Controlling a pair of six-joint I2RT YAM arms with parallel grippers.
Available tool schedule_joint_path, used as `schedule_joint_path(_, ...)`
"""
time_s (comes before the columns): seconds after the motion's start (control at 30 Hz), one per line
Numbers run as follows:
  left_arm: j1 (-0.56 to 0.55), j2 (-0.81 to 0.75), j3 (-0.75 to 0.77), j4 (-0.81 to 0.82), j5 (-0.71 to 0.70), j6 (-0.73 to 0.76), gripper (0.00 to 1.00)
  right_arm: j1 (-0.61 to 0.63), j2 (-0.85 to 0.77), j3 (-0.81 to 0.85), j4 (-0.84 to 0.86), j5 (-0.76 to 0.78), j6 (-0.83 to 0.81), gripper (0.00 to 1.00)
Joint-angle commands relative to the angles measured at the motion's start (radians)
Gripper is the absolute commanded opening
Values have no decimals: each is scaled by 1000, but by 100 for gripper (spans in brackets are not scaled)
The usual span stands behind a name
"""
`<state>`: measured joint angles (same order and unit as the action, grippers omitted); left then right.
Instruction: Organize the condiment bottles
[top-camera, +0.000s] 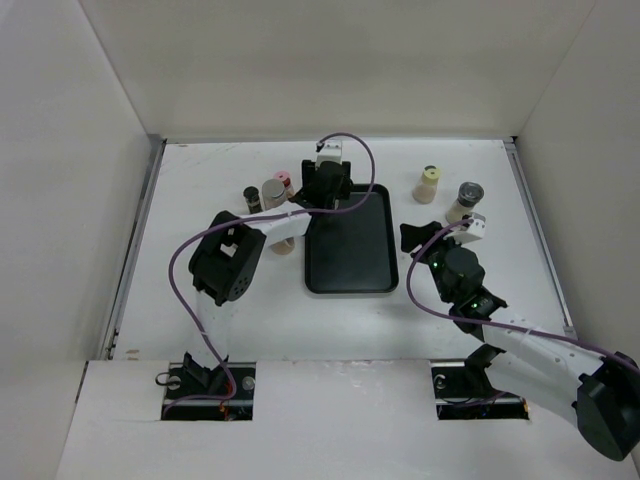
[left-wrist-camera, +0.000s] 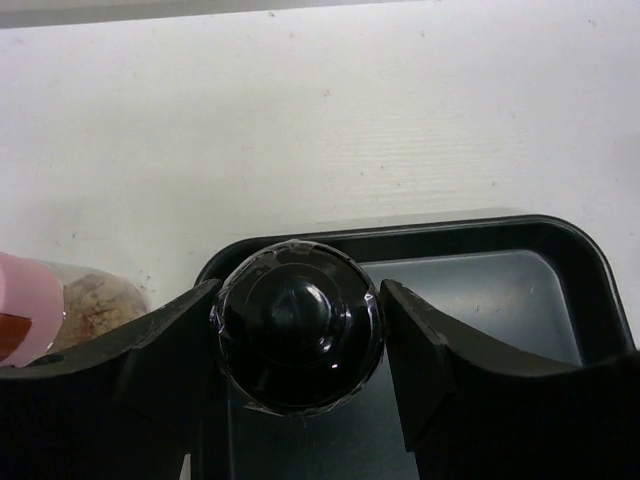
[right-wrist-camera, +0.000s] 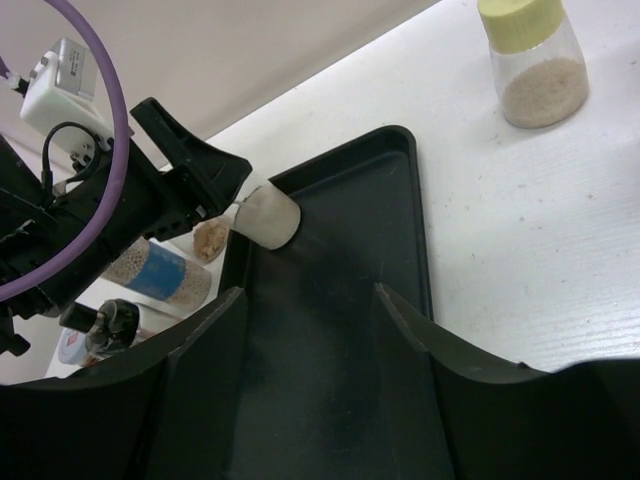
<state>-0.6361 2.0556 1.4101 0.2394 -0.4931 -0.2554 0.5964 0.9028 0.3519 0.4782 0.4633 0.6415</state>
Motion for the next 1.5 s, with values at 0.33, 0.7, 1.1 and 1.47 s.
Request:
schedule_joint_path(0.33, -78, -319, -100, 100, -28, 22, 80, -4, -27, -1, 17, 17, 3, 67)
schedule_joint_path(0.7, -155, -848, -554, -63, -176, -64, 80, -4, 7, 15, 16, -5, 1, 29)
schedule_joint_path(1.1, -11, -836, -665, -167, -65, -130, 82, 1, 30, 18, 30, -20, -2, 69)
schedule_joint_path(1.47, 66, -657, -640, -48, -28, -134, 76, 3, 53, 27, 37, -48, -9, 71)
